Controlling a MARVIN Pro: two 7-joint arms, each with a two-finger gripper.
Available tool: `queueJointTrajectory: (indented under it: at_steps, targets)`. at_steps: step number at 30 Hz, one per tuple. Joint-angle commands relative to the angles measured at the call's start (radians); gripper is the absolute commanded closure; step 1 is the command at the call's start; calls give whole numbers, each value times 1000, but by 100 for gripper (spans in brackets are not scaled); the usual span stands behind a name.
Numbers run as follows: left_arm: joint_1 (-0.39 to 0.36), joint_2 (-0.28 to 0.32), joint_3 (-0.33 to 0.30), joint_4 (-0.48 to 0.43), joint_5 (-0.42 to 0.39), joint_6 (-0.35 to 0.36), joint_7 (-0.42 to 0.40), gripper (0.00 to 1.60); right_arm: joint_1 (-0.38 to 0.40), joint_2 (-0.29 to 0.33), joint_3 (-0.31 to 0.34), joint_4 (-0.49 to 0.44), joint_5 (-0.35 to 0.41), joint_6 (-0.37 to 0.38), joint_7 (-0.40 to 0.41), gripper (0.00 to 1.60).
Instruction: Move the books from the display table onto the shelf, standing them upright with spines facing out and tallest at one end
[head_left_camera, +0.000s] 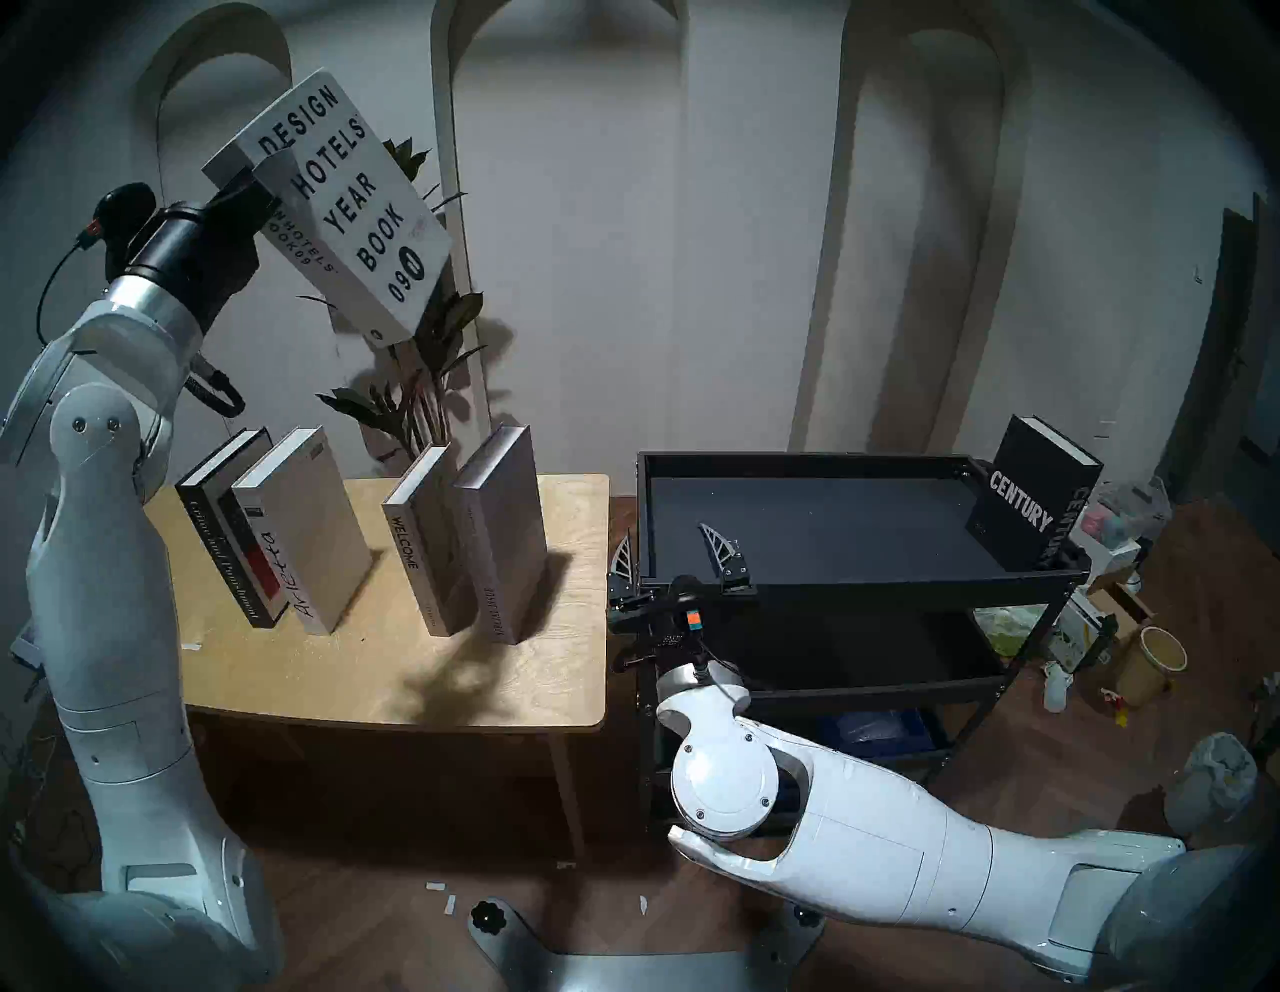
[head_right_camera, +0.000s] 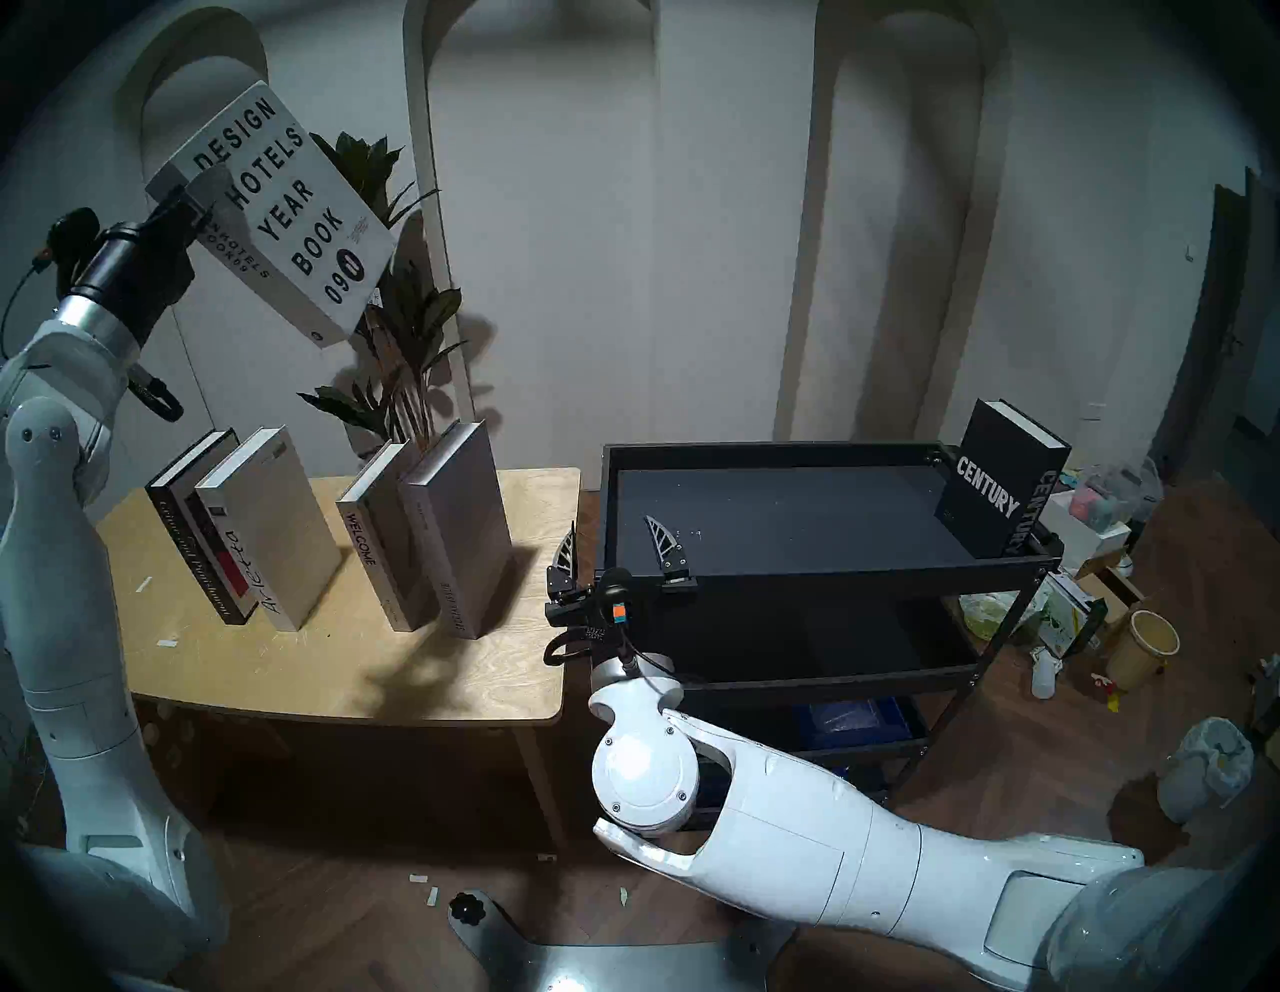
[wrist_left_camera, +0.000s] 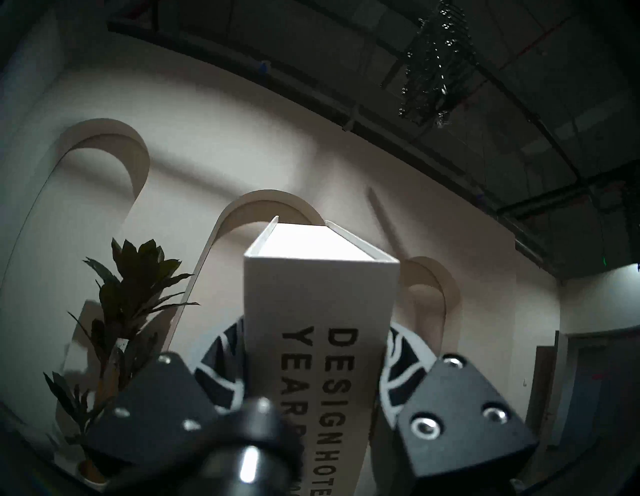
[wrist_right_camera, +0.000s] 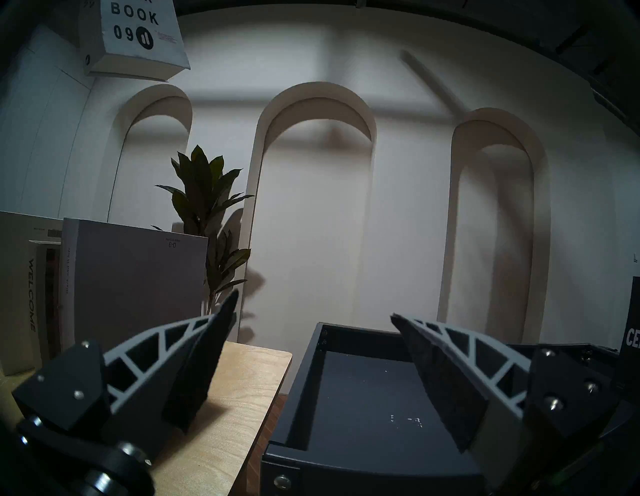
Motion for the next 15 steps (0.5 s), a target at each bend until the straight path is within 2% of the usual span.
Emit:
queueJointTrajectory:
  at_steps: [1, 4, 6, 9, 15]
  targets:
    - [-57, -57, 32, -19, -37, -3, 60, 160, 6, -3, 2, -18, -2, -2, 2, 0]
    - [-61, -63, 51, -25, -34, -6, 76, 160, 6, -3, 2, -18, -2, -2, 2, 0]
    - [-67, -75, 68, -28, -49, -5, 86, 160, 44, -54, -23, 11, -40, 20, 12, 0]
    - [-68, -79, 76, -30, -54, -8, 97, 160, 80, -107, -42, 19, -60, 47, 21, 0]
    - [-68, -89, 90, -37, -66, -9, 113, 160, 154, -164, -58, -9, -113, 91, 49, 0]
